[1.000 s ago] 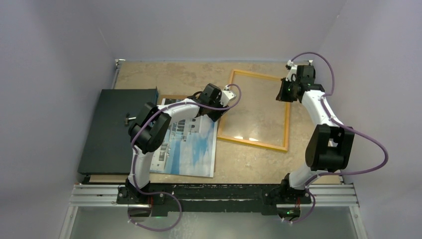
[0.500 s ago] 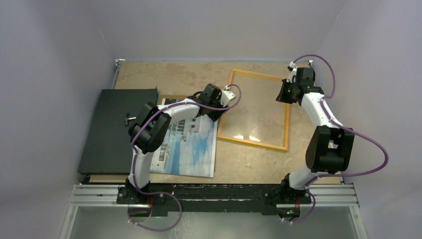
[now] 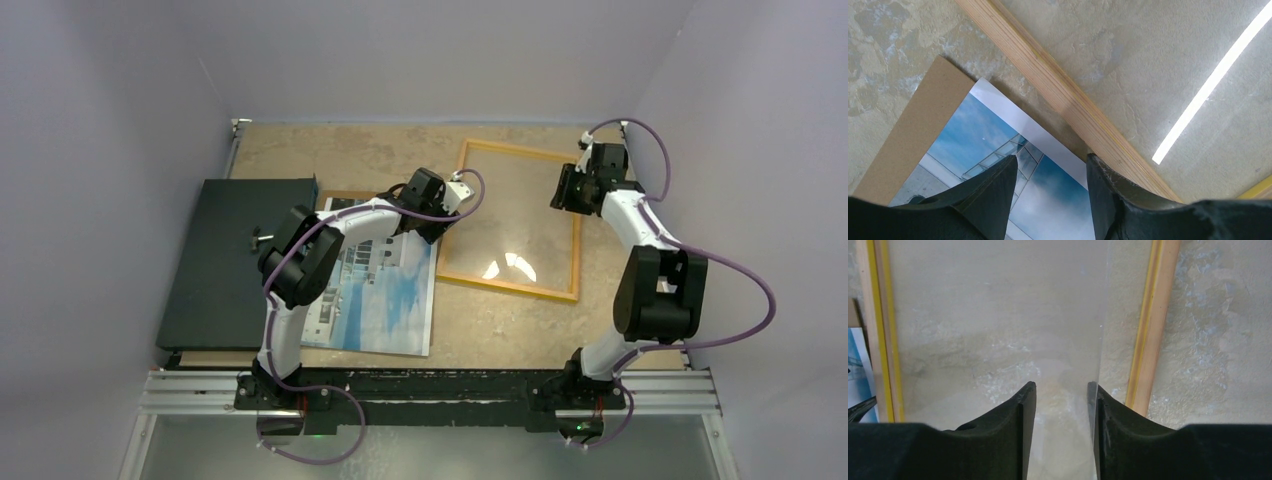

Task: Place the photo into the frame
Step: Place the photo frame item in the photo frame.

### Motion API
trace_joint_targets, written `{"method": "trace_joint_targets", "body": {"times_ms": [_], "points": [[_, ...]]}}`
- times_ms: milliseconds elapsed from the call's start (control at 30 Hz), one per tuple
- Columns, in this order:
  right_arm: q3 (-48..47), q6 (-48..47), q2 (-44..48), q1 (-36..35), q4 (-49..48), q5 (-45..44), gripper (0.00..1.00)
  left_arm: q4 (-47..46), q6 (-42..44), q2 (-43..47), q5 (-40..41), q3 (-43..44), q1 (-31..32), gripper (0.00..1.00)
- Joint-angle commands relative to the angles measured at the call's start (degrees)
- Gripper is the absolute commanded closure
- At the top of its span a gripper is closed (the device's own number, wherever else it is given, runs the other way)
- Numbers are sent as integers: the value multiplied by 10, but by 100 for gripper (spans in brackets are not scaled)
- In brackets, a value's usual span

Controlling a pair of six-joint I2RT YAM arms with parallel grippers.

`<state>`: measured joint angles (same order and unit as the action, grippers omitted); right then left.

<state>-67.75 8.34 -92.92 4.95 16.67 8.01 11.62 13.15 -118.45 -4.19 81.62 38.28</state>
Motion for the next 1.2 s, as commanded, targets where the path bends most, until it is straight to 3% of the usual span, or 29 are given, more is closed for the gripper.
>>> {"method": "trace_joint_targets", "body": {"times_ms": [0, 167, 367, 867, 900, 933, 1167], "points": [[8, 5, -2, -8, -3, -3, 52, -12, 10, 24, -1, -3, 0, 48], [8, 9, -9, -8, -9, -27, 44, -12, 10, 28, -1, -8, -2, 48], [20, 16, -15, -9, -20, -53, 22, -14, 11, 33, -1, -14, -2, 49], [21, 23, -21, -18, -29, -67, 16, -14, 13, 30, 0, -17, -3, 50], [20, 23, -21, -18, -28, -70, 5, -14, 14, 30, 1, -18, -3, 50], [19, 23, -22, -18, -27, -73, 2, -14, 15, 31, 2, -19, -2, 50], [15, 27, -39, -24, -34, -68, 1, -15, 14, 30, 2, -20, -3, 51]]}}
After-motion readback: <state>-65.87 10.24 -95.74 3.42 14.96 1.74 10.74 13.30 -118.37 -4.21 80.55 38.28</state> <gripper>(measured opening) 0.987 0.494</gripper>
